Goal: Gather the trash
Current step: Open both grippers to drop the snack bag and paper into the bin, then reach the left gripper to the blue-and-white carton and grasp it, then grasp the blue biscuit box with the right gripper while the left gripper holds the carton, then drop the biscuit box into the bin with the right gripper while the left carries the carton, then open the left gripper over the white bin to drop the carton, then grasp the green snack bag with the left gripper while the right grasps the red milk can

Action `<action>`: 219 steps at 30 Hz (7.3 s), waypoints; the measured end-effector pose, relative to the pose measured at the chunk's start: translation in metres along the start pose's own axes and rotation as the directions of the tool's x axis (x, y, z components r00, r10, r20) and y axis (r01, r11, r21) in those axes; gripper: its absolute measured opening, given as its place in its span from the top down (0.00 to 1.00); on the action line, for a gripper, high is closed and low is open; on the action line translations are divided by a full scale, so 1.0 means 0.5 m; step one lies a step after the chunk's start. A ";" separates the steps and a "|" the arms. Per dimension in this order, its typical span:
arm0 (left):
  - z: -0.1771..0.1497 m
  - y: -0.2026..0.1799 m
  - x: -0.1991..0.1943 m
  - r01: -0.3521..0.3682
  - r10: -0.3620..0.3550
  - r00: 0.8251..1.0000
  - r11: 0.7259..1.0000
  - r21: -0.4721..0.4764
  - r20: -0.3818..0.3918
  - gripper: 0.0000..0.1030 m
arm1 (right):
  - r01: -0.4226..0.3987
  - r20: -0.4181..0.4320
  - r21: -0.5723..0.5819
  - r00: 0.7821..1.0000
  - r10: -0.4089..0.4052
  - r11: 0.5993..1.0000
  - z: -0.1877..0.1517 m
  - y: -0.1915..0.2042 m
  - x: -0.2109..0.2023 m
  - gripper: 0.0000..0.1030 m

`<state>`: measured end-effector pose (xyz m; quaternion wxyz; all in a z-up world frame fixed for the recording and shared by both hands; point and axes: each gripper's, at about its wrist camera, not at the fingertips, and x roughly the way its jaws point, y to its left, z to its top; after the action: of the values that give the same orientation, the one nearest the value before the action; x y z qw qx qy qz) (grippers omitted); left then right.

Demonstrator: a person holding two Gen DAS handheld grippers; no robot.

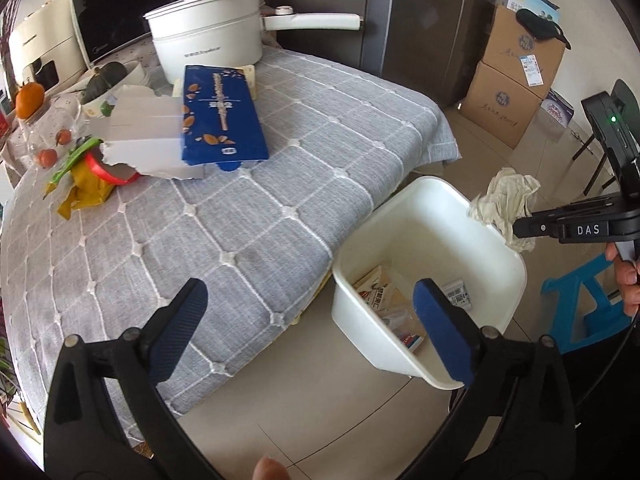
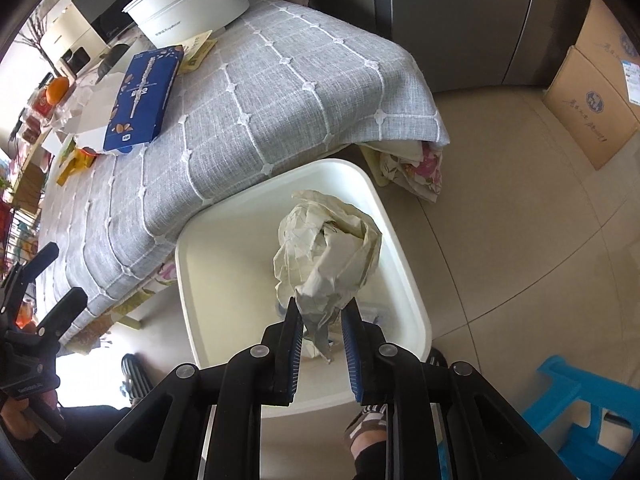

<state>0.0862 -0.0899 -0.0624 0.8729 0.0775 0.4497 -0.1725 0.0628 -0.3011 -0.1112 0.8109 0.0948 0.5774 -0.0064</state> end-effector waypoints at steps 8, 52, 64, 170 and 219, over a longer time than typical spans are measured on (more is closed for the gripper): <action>-0.009 0.091 -0.041 -0.053 0.055 0.998 0.993 -0.104 0.018 0.01 | -0.041 0.057 0.009 0.998 0.040 0.999 0.014 0.035 -0.027 0.38; 0.200 0.404 0.160 0.070 -0.007 0.989 0.907 -0.415 0.150 0.86 | 0.091 0.114 -0.130 0.991 -0.077 0.987 0.199 0.229 0.033 0.22; 0.144 0.337 -0.014 0.003 0.051 0.984 0.954 -0.299 0.173 0.98 | 0.002 0.133 -0.129 0.991 0.016 0.992 0.207 0.291 0.046 0.14; 0.002 -0.148 -0.011 0.076 -0.073 0.997 0.985 0.154 -0.026 0.16 | 0.029 -0.063 0.050 0.998 -0.026 0.998 0.011 -0.064 -0.073 0.04; 0.084 0.375 -0.008 -0.223 0.255 0.964 0.928 -0.297 0.072 0.06 | 0.045 0.403 -0.151 0.915 0.020 0.988 0.204 0.323 -0.109 0.00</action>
<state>0.1856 0.0730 -0.0382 0.9126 -0.0048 0.4088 -0.0018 0.1593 -0.1646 -0.0042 0.9173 0.0237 0.3971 0.0144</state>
